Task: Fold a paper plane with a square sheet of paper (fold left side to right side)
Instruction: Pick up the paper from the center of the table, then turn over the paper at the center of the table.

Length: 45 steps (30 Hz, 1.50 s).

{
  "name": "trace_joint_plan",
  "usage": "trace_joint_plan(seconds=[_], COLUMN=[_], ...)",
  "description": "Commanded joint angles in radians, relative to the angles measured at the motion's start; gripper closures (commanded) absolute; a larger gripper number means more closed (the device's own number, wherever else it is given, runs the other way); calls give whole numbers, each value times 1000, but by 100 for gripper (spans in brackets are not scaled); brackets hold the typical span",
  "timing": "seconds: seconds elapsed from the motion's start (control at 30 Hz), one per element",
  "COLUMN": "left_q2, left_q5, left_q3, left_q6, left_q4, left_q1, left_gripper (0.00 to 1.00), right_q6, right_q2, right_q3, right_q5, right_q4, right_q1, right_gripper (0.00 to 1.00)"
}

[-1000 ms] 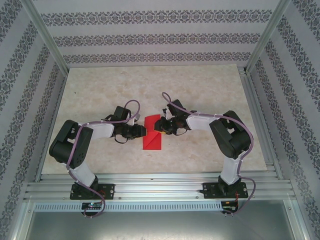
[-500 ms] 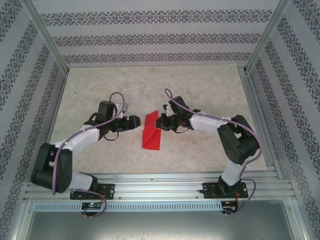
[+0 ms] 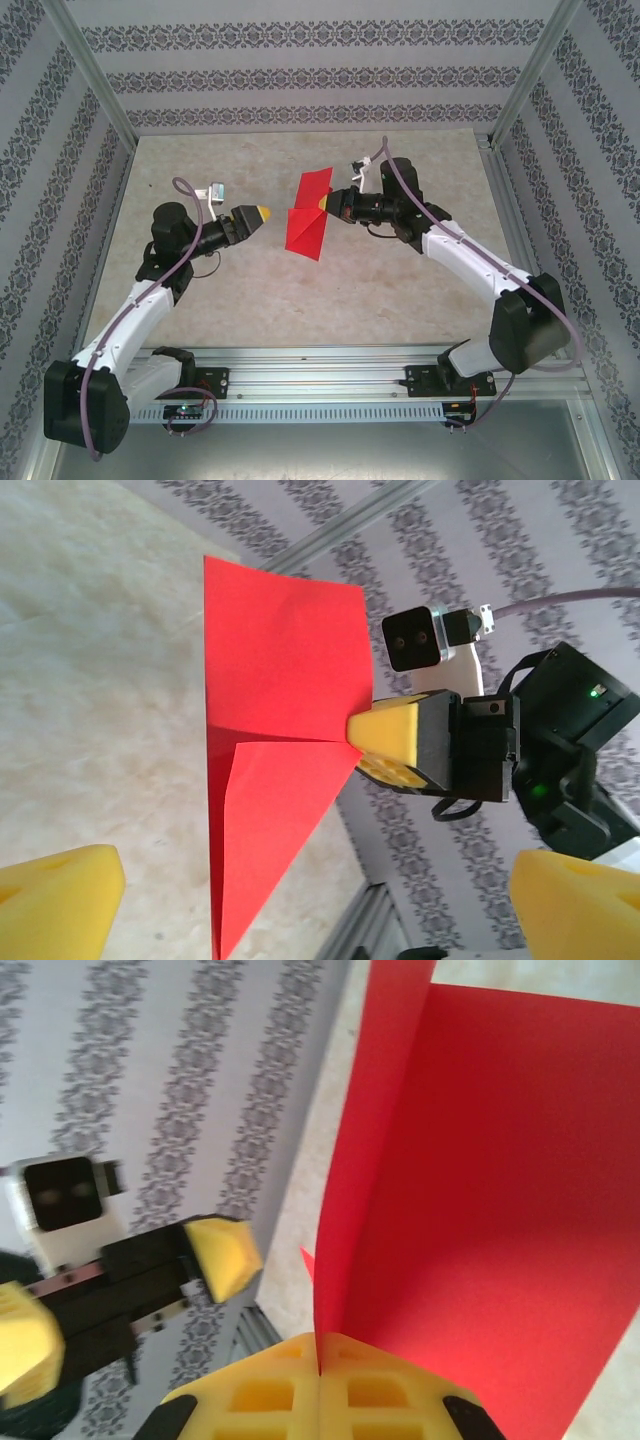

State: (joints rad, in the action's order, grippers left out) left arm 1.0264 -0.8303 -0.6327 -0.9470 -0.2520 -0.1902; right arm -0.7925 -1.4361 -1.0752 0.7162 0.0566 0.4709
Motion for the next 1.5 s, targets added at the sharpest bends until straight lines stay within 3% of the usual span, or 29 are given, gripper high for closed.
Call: trace_joint_plan(seconds=[0.0,0.13,0.33,0.53,0.8,0.9,0.97,1.07,1.17,1.23,1.33,1.47], left_q2=[24,62,138,155,149,135,108,72,114,190,335,535], left_q5=[-83,-96,-100,-92,-89,-75,-34,189,505,741,1055,1351], left_q3=[-5,-36,-64,-67,-69,-82,-118,-237,-359,-432,-538,-675], left_q6=[-179,-198,-250,-266,-244,-169,-24,321,537,600,615,566], left_q4=[-270,-293,-407,-437,-401,-292,-87,402,740,906,1104,1303], left_q1=[-9,-51,-133,-148,-152,-157,-173,-240,-348,-425,-535,-645], left_gripper=[0,0,3,40,79,91,97,100,100,100,100,100], right_q6=[-69,-169,-188,-192,-172,-131,-82,36,174,237,282,286], right_q2=[44,58,59,73,80,93,110,151,192,209,235,287], right_q3=[-40,-35,-42,-16,3,2,-1,-19,-59,-79,-63,12], right_q5=[87,129,135,120,109,83,47,-74,-340,-536,-708,-757], right_q4=[-110,-245,-269,-273,-250,-193,-116,95,401,577,702,728], right_q1=[0,9,43,32,20,10,-2,-37,-76,-99,-127,-176], right_gripper=[100,100,100,98,95,86,78,69,63,62,60,58])
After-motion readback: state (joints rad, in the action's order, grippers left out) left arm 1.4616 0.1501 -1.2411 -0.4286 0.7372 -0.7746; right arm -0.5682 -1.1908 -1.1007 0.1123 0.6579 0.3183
